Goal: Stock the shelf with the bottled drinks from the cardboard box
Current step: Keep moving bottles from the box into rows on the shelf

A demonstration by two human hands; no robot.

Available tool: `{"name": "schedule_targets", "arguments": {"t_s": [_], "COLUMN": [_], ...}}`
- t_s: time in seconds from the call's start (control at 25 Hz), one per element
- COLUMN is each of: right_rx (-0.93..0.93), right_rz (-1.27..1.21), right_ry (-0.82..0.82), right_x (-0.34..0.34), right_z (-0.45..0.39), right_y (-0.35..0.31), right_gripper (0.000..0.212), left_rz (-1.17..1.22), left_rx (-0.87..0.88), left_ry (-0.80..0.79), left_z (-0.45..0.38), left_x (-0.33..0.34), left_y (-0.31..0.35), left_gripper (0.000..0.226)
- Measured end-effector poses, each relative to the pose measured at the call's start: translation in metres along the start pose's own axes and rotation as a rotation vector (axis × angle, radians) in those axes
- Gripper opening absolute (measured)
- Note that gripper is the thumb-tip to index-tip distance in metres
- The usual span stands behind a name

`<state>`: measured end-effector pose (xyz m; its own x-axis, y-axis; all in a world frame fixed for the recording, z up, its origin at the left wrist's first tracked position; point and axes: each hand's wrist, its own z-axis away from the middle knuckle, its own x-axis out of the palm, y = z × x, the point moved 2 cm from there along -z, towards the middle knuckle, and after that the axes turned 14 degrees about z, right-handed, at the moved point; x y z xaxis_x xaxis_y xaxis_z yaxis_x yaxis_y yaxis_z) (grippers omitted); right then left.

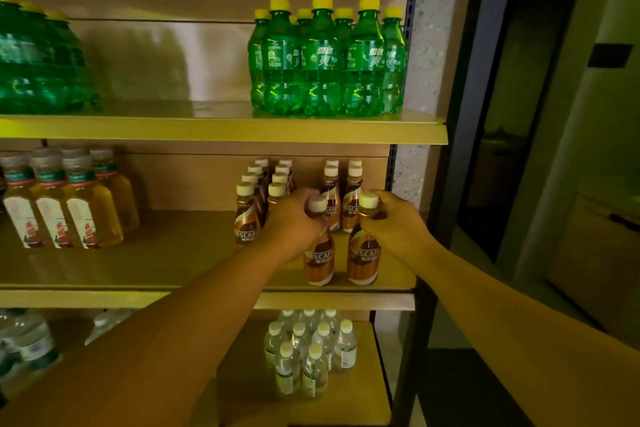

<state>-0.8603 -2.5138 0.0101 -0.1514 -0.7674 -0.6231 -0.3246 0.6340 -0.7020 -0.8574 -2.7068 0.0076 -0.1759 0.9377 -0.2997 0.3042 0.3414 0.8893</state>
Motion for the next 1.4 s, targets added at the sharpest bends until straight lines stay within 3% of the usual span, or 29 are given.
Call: {"name": "schedule_targets", "arguments": {"t_s": [0.56, 0.8, 1.04, 1.4], "right_rx": [0.081, 0.138, 0.283, 0.309], "right_rz": [0.076, 0.175, 0.172, 0.146], "right_ry": [-0.036, -0.069, -0.06, 0.045], "right_x": [0.015, 0.029, 0.06, 0.074], "right_z": [-0.027, -0.008, 0.003, -0.018], "right_y": [0.031, 0.05, 0.076, 0.086], "right_gripper": [0.046, 0.035, 0.065, 0.054], "left_rz": [0.175, 0.078, 0.043, -0.004], "left_rx": [-0.023, -0.126, -0.22, -0.223], "left_ry": [-0.123, 0.006, 0.03, 0.093], "left_z": [-0.024, 0.0, 0.016, -0.01], "left_x": [0.011, 0.012, 0.034, 0.051], "left_y": [-0.015, -0.046, -0.067, -0.079], "left_gripper": [0.063, 0.07, 0.057, 0.052]}}
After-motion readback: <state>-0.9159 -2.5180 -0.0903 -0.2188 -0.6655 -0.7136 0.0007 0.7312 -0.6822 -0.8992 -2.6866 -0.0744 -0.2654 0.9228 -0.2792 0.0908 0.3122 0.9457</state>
